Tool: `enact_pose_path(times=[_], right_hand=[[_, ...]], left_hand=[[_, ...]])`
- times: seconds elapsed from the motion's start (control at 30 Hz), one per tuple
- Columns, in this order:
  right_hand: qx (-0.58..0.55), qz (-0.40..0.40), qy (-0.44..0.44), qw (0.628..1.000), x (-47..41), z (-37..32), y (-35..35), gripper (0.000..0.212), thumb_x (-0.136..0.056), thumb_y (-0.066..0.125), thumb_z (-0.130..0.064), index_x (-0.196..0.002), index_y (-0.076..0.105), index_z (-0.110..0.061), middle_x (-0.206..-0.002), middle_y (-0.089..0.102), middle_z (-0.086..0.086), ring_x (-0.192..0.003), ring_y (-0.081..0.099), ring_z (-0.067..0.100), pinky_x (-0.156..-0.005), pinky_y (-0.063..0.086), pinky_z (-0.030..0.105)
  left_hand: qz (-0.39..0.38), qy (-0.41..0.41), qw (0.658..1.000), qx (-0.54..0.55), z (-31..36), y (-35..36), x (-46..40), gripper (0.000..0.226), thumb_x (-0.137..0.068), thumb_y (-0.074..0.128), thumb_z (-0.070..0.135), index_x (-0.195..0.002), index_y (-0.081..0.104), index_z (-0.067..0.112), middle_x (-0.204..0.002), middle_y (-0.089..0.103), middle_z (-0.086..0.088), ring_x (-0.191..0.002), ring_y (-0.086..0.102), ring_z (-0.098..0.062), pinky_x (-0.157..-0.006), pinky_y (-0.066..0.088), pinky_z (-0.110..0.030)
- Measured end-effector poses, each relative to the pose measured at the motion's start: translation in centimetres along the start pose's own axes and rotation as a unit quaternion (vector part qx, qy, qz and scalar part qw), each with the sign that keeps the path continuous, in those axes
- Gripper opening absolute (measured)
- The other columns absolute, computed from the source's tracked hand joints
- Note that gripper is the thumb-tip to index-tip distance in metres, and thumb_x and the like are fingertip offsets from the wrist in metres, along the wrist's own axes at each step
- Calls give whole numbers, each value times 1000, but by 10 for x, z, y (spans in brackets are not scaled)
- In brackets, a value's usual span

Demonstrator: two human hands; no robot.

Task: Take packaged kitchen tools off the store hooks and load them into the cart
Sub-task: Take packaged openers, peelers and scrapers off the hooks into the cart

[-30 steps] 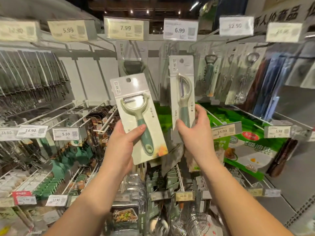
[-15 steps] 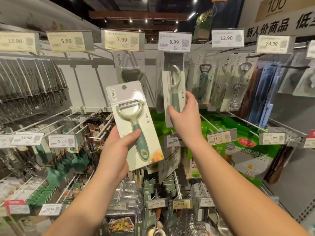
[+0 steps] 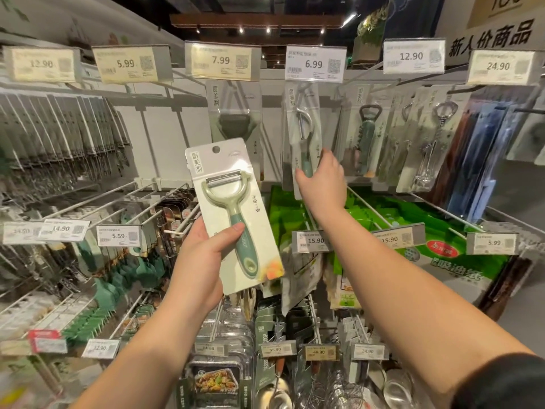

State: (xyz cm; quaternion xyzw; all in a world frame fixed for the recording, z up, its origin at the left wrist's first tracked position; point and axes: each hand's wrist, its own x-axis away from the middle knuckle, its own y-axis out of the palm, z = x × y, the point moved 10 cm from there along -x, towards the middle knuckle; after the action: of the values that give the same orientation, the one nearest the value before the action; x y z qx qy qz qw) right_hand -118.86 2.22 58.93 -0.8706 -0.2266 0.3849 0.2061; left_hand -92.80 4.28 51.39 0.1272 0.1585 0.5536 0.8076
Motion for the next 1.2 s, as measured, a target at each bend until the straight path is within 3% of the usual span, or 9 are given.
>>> enact_pose_path(times=[0.4,0.53,0.63,0.8,1.0,1.2], right_hand=[[-61,-42,20,997,-10,11,22,84,-87,71,-44,-153,28,-16,-153,40,7,-131,51,27,-93,52,44],[-73,-63,25,995,-4,23,21,95,-85,70,-55,-156,22,-15,-155,34,9,-136,45,27,-101,47,43],[-99,-65,10,993,5,30,16,85,-90,64,-52,-154,27,-11,-153,34,9,-138,40,26,-110,38,40],[-135,-65,2,989,9,24,12,74,-94,62,-43,-153,30,-14,-154,33,5,-140,38,22,-117,34,42],[-129,-83,45,987,-5,14,31,83,-91,66,-44,-156,22,-16,-159,29,7,-143,34,24,-115,32,42],[-76,-47,94,992,-1,13,42,90,-86,70,-47,-154,22,-14,-157,31,10,-140,39,30,-113,34,54]], left_hand=[[35,5,999,1,0,-9,0,38,-94,56,-2,-128,61,16,-117,74,-8,-110,70,-29,-102,49,-55],[35,3,999,-6,0,-10,1,37,-95,56,0,-128,61,18,-116,74,-5,-110,70,-26,-96,53,-52],[46,9,999,-16,1,-17,-2,38,-94,57,0,-129,59,16,-116,75,-4,-108,71,-24,-87,56,-44],[72,5,997,-18,3,-39,-10,34,-92,56,-3,-119,62,16,-109,76,-6,-98,74,-24,-76,60,-41],[29,5,1000,-10,16,-54,-20,37,-94,56,1,-127,61,18,-117,74,-5,-107,71,-24,-89,55,-47],[-17,-10,1000,4,25,-76,-41,42,-92,57,-1,-131,59,15,-120,72,-10,-111,69,-29,-92,53,-46]])
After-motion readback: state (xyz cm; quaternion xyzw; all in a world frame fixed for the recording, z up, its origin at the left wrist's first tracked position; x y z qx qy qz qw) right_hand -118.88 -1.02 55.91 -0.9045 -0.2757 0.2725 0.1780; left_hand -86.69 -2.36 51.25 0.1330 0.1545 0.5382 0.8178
